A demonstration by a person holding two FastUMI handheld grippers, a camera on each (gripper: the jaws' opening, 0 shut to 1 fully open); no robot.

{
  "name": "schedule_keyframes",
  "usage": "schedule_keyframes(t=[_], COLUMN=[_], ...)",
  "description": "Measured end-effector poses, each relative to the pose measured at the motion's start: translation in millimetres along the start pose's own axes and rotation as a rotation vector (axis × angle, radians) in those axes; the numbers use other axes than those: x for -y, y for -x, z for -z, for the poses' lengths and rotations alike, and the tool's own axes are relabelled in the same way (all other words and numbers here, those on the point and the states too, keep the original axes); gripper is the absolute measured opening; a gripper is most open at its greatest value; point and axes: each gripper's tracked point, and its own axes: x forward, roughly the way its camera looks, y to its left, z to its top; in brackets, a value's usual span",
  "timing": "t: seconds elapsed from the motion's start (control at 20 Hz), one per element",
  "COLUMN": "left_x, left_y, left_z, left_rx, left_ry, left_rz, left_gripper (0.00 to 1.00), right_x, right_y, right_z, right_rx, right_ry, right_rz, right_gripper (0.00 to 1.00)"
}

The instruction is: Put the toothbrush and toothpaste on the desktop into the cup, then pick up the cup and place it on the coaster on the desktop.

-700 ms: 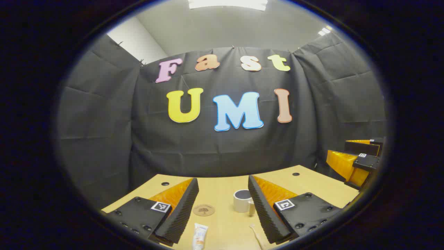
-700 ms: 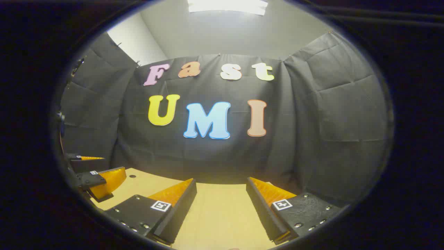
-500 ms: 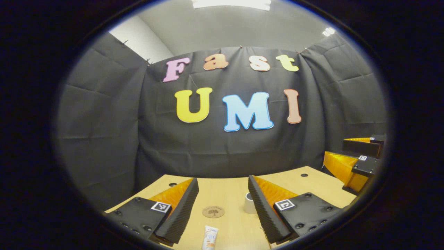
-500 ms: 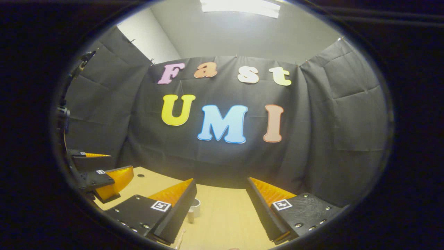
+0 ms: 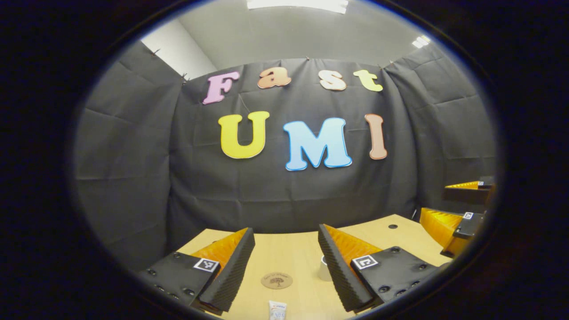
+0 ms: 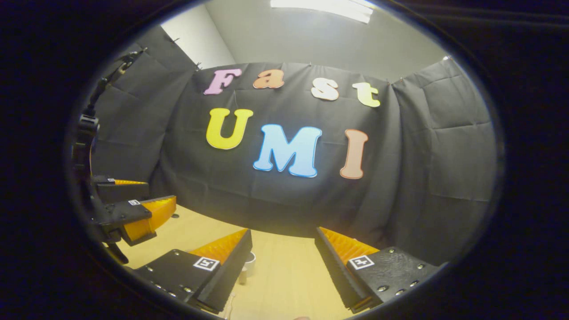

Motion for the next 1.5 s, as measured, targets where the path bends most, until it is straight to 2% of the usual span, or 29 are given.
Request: schedule_keyframes(t=[0.2,0.35,0.5,0.75,1.05,1.25,1.5], left_x=[0,-4,-15,-27,-38,-52,-58], left_y=[-8,-12,-13,-12,-5,5,22], left_z=[39,85,135,176,234,269,311], left_rx=[-0.113,-0.256,-0.418,-0.569,-0.772,-0.928,-1.12], left_ry=[0.008,0.01,0.034,0.033,0.01,0.011,0.02], left_rz=[0.04,0.069,0.081,0.096,0.12,0.111,0.133], left_gripper=[0.92,0.93,0.92,0.93,0.93,0.94,0.95], right_x=[-16,-44,-74,-99,-118,-122,-130], right_y=[-10,-11,-6,4,14,37,43], right_z=[29,65,116,158,192,209,235], right_rx=[-0.106,-0.252,-0.473,-0.656,-0.845,-1.02,-1.145], right_ry=[-0.019,-0.09,-0.101,-0.075,-0.084,-0.077,-0.086], right_rz=[-0.015,-0.073,-0.115,-0.146,-0.168,-0.185,-0.191], right_gripper=[0.9,0.9,0.9,0.91,0.91,0.93,0.92])
